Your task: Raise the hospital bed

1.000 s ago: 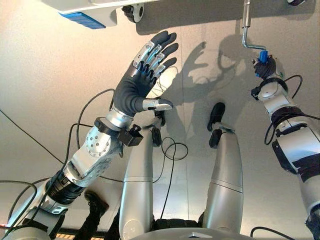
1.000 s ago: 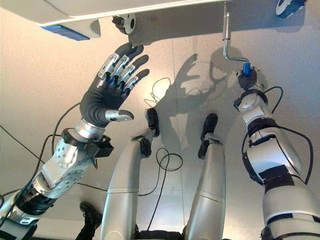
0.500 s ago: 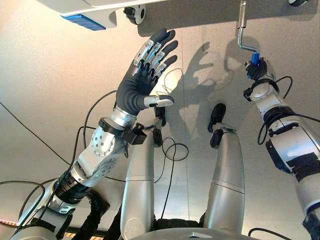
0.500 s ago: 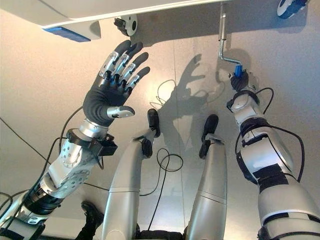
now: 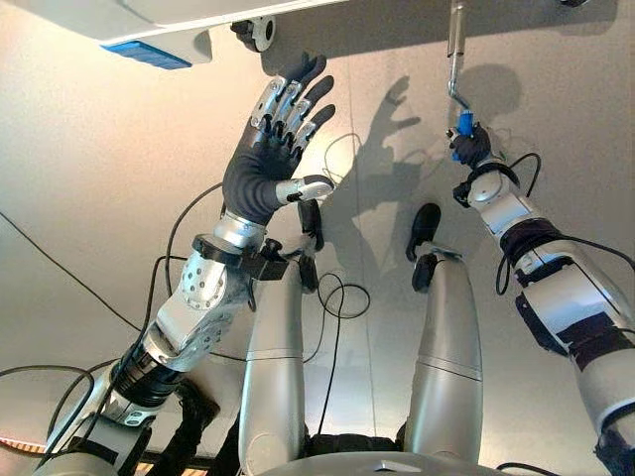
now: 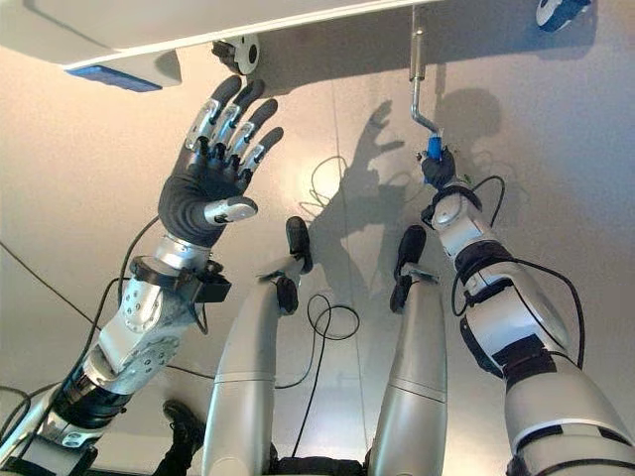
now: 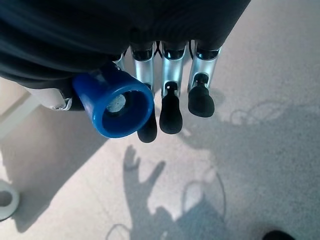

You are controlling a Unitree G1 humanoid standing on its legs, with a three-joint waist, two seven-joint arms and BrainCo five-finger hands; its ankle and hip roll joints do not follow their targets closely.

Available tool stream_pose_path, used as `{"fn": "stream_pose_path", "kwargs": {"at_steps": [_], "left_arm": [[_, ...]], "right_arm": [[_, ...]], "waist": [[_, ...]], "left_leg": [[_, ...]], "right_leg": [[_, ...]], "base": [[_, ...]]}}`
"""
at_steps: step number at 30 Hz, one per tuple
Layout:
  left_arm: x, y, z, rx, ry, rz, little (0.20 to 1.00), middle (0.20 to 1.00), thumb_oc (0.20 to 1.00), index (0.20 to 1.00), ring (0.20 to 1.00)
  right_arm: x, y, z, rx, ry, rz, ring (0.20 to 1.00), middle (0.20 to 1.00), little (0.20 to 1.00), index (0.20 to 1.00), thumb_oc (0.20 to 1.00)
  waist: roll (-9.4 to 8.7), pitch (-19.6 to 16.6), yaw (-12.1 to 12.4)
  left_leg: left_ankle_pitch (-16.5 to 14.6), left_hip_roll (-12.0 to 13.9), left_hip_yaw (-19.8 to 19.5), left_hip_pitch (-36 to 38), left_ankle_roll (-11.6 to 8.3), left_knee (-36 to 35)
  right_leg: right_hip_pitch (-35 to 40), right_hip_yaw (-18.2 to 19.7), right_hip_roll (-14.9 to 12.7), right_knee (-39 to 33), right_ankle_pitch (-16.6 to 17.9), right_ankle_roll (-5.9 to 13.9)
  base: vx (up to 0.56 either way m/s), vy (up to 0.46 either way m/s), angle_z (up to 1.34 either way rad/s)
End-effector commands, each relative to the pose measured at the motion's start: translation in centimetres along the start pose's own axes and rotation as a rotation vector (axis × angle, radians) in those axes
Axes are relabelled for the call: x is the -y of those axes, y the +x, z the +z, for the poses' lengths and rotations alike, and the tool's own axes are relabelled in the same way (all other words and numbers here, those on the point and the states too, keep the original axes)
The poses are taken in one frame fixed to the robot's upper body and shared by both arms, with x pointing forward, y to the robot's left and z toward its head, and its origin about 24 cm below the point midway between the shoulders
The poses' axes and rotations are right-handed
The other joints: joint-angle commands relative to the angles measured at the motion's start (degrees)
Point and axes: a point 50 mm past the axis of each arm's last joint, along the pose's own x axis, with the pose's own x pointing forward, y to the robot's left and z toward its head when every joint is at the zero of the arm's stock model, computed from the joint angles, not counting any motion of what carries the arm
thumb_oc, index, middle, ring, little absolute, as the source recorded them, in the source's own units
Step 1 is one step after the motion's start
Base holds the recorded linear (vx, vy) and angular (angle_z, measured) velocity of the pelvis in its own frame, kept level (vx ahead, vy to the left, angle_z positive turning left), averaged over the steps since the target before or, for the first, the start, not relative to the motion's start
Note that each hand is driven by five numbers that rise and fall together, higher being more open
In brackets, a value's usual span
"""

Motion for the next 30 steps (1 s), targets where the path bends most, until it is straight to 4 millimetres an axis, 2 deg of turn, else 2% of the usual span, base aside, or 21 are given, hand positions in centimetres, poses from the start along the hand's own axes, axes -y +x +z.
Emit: {"fn": "stream_pose_path", "kwargs": {"at_steps": [1,4,6,7,8,9,10,11,14,17,19,22,23,24,25,30], "left_arm": [[0.1,-0.6,1.7,0.095,-0.003,0.017,1.000,1.000,1.000,1.000,1.000],[0.1,-0.6,1.7,0.094,-0.002,0.018,1.000,1.000,1.000,1.000,1.000],[0.1,-0.7,1.7,0.092,-0.002,0.021,1.000,1.000,1.000,1.000,1.000],[0.0,-0.8,1.7,0.088,-0.002,0.026,1.000,1.000,1.000,1.000,1.000],[0.0,-0.8,1.7,0.088,-0.002,0.026,1.000,1.000,1.000,1.000,1.000],[0.0,-0.9,1.7,0.084,0.009,0.025,1.000,1.000,1.000,1.000,1.000],[0.0,-0.9,1.7,0.084,0.008,0.025,1.000,1.000,1.000,1.000,1.000],[-0.1,-0.9,1.7,0.081,0.014,0.023,1.000,1.000,1.000,1.000,1.000],[-0.2,-1.0,1.6,0.070,0.037,0.008,1.000,1.000,1.000,1.000,1.000],[-0.2,-1.0,1.8,0.067,0.056,-0.014,1.000,1.000,1.000,1.000,1.000],[-0.2,-1.0,1.8,0.067,0.063,-0.023,1.000,1.000,1.000,1.000,1.000],[-0.4,-1.0,1.8,0.068,0.072,-0.015,1.000,1.000,1.000,1.000,1.000],[-0.4,-1.0,1.9,0.068,0.073,-0.015,1.000,1.000,1.000,1.000,1.000],[-0.5,-1.0,1.9,0.072,0.065,-0.003,1.000,1.000,1.000,1.000,1.000],[-0.4,-1.1,1.9,0.080,0.044,0.018,1.000,1.000,1.000,1.000,1.000],[-0.4,-1.0,1.7,0.083,0.020,0.050,1.000,1.000,1.000,1.000,1.000]], "right_arm": [[-16.0,-8.5,6.4,0.356,-0.065,0.570,0.200,0.200,0.200,0.200,0.200],[-16.2,-8.8,6.9,0.383,-0.062,0.583,0.200,0.200,0.200,0.200,0.200],[-16.3,-9.4,8.1,0.441,-0.047,0.597,0.200,0.200,0.200,0.200,0.200],[-16.2,-10.1,9.3,0.505,-0.004,0.618,0.200,0.200,0.200,0.200,0.200],[-16.2,-10.1,9.3,0.504,-0.004,0.618,0.200,0.200,0.200,0.200,0.200],[-15.4,-10.9,10.8,0.585,0.095,0.630,0.200,0.200,0.200,0.200,0.200],[-15.4,-10.9,10.8,0.583,0.095,0.631,0.200,0.200,0.200,0.200,0.200],[-14.9,-11.5,11.5,0.629,0.159,0.645,0.200,0.200,0.200,0.200,0.200],[-13.3,-12.2,12.1,0.695,0.281,0.674,0.200,0.200,0.200,0.200,0.200],[-11.9,-12.4,12.5,0.751,0.330,0.685,0.200,0.200,0.200,0.200,0.200],[-11.7,-12.4,12.6,0.760,0.319,0.685,0.200,0.200,0.200,0.200,0.200],[-11.9,-11.6,12.7,0.755,0.179,0.635,0.200,0.200,0.200,0.200,0.200],[-11.9,-11.6,12.7,0.755,0.179,0.635,0.200,0.200,0.200,0.200,0.200],[-12.0,-11.1,12.8,0.741,0.126,0.581,0.200,0.200,0.200,0.200,0.200],[-12.5,-10.1,12.1,0.655,0.119,0.529,0.200,0.200,0.200,0.200,0.200],[-13.3,-9.3,11.5,0.565,0.105,0.487,0.200,0.200,0.200,0.200,0.200]], "waist": [[3.78,-1.16,-0.27],[3.75,-1.16,-0.27],[3.61,-1.16,-0.38],[3.38,-1.16,-0.51],[3.40,-1.16,-0.52],[2.90,-1.16,-0.79],[2.91,-1.16,-0.79],[2.53,-1.16,-0.95],[1.88,-1.16,-1.29],[1.63,-1.16,-1.37],[1.63,-1.16,-1.27],[1.59,-1.16,-1.17],[1.58,-1.16,-1.18],[1.70,-1.16,-1.19],[1.87,-1.16,-1.09],[1.56,-1.16,-1.13]], "left_leg": [[0.95,-1.91,-3.56,-1.84,-0.20,-2.17],[0.92,-1.96,-3.63,-1.99,-0.21,-2.02],[0.93,-2.01,-3.67,-2.31,-0.23,-1.77],[1.02,-1.99,-3.68,-2.41,-0.30,-1.70],[1.02,-2.00,-3.67,-2.38,-0.30,-1.71],[1.13,-1.85,-3.66,-2.32,-0.37,-1.76],[1.14,-1.85,-3.63,-2.28,-0.37,-1.78],[1.15,-1.82,-3.69,-2.29,-0.33,-1.78],[1.24,-1.74,-3.53,-2.08,-0.26,-1.88],[1.30,-1.62,-3.42,-1.81,-0.21,-2.14],[1.37,-1.59,-3.36,-1.62,-0.19,-2.46],[1.28,-1.60,-3.27,-1.13,-0.06,-3.02],[1.28,-1.60,-3.27,-1.13,-0.06,-3.02],[1.30,-1.65,-3.27,-1.07,-0.08,-2.96],[1.32,-1.69,-3.48,-1.18,-0.07,-2.84],[1.20,-1.87,-3.77,-1.71,-0.04,-2.55]], "right_leg": [[-1.07,0.98,-1.17,-3.27,5.59,3.66],[-1.20,1.01,-1.16,-3.16,5.59,3.68],[-1.44,1.01,-1.09,-3.01,5.60,3.68],[-1.48,0.99,-1.05,-3.00,5.66,3.69],[-1.46,1.00,-1.05,-3.00,5.66,3.70],[-1.41,0.97,-1.01,-3.07,5.75,3.70],[-1.39,0.99,-1.01,-3.07,5.74,3.70],[-1.37,0.92,-0.96,-3.15,5.82,3.71],[-1.18,0.97,-0.94,-3.20,5.96,3.79],[-0.82,0.96,-0.96,-3.77,6.30,3.94],[-0.60,0.91,-0.99,-4.12,6.41,3.99],[0.06,0.74,-0.93,-5.12,6.57,4.08],[0.06,0.74,-0.93,-5.12,6.57,4.08],[0.10,0.68,-0.97,-5.01,6.49,4.02],[0.06,0.68,-1.04,-4.97,6.55,4.03],[-0.10,0.50,-1.02,-5.08,6.75,4.10]], "base": [[0.00,0.000,0.00],[0.00,0.000,0.00],[0.00,0.000,0.00],[0.00,0.000,0.00],[0.00,0.000,0.00],[0.00,0.000,0.00],[0.00,0.000,0.00],[0.00,0.000,0.00],[0.00,-0.003,-0.02],[0.00,0.001,-0.05],[0.00,0.002,-0.02],[0.00,0.000,0.00],[0.00,0.000,0.00],[0.00,0.000,0.00],[0.00,0.000,0.00],[0.00,0.000,0.00]]}}
